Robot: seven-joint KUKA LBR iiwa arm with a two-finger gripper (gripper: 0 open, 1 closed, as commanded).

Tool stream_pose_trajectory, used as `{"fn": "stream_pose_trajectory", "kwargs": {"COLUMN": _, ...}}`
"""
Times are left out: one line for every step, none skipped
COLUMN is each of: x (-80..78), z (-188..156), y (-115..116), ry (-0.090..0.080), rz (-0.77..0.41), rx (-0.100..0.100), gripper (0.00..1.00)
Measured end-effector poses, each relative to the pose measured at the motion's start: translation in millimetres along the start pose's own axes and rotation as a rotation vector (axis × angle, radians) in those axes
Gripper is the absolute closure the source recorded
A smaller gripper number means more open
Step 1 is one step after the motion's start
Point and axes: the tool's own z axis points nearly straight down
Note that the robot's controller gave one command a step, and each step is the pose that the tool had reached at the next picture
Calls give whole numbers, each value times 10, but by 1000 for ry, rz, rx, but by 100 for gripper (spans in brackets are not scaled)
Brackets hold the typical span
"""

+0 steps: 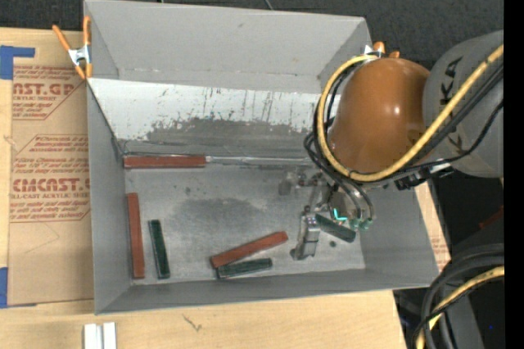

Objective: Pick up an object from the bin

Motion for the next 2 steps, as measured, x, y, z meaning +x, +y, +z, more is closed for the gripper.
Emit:
{"fn": "stream_pose_trajectory", "kwargs": {"x": -17, "z": -41, "y": -1, "ry": -8, "rz": 1, "rx": -1, "gripper": 0}}
{"fn": "stream_pose_trajectory", "kwargs": {"x": -50, "z": 1298, "y": 59, "ry": -6, "rz": -60, "rx": 2, "gripper": 100}}
